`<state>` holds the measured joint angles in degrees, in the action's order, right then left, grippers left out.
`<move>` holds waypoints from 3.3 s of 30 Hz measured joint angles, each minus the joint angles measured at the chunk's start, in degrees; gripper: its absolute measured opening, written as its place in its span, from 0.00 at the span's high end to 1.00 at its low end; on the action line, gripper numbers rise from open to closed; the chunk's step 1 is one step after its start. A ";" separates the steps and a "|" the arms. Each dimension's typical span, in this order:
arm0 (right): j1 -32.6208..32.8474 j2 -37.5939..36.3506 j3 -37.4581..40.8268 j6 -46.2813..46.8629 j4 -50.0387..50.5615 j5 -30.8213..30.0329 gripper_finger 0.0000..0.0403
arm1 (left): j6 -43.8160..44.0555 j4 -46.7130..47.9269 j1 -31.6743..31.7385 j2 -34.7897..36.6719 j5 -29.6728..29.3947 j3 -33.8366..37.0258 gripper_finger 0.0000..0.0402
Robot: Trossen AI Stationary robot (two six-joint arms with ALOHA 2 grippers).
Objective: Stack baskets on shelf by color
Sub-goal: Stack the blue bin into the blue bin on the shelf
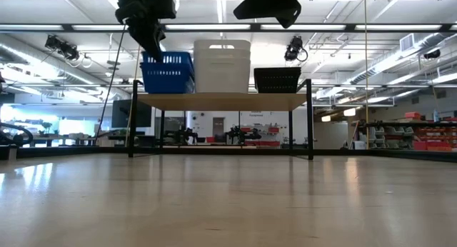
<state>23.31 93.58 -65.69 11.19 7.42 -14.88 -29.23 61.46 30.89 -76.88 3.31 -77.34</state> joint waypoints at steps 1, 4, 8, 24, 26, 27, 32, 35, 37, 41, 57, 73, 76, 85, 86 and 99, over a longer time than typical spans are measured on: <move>0.00 0.00 0.00 0.68 0.00 0.00 0.57 | 0.12 -0.20 0.00 0.00 0.00 0.00 0.85; -0.01 0.00 0.00 2.32 0.11 0.00 0.57 | 0.47 -0.53 0.00 0.00 -0.21 0.00 0.80; 0.00 0.00 0.00 2.33 0.37 0.01 0.57 | 0.90 -0.64 0.00 0.00 -2.00 0.00 0.73; -0.02 0.00 0.00 2.61 0.40 0.77 0.57 | 3.21 -1.25 0.00 0.00 -2.74 0.00 0.68; 0.00 0.00 0.00 2.61 0.42 1.07 0.57 | 3.13 -1.37 -0.02 0.01 -2.52 0.00 0.67; 0.00 0.03 0.00 2.61 0.42 1.08 0.57 | 3.09 -1.53 -0.02 0.02 -2.45 0.00 0.66; -0.02 0.07 0.00 2.61 0.44 1.07 0.57 | 2.58 -3.01 0.00 0.02 -2.43 0.00 0.65; -0.02 0.07 0.00 2.62 0.44 -0.19 0.57 | 2.87 -4.64 -0.02 0.05 -2.44 -0.02 0.66; -0.04 0.07 0.00 2.88 0.44 -1.91 0.57 | 3.38 -4.95 0.00 0.46 -2.53 -0.13 0.67; -0.65 0.07 0.00 4.27 0.52 -4.96 0.57 | 5.71 -5.16 0.00 0.88 -2.75 -1.88 0.70; -5.69 0.01 0.02 3.73 3.16 -4.67 0.57 | 18.24 -16.86 -12.45 1.70 2.80 -2.62 0.71; -6.05 -11.68 0.94 0.23 11.05 -7.66 0.57 | 19.97 -35.24 -25.06 -1.66 2.77 3.57 0.71; -6.77 -14.39 3.43 -0.68 10.42 -7.98 0.57 | 21.50 -45.89 -26.28 -1.66 1.94 9.74 0.71; -10.76 -20.21 13.23 -1.45 11.34 -17.35 0.57 | 25.42 -68.18 -29.98 -1.33 -8.68 21.21 0.71; -11.39 -21.15 13.77 -1.25 11.61 -18.68 0.57 | 25.84 -69.75 -30.55 -1.32 -9.89 22.11 0.71; -23.67 -22.21 -5.77 -17.63 30.83 -15.79 0.57 | 19.18 -74.35 -32.98 5.47 -13.90 21.73 0.71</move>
<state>-0.36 71.37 -71.46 -6.44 38.25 -30.66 -10.05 -12.90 -2.08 -71.42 -10.59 -55.61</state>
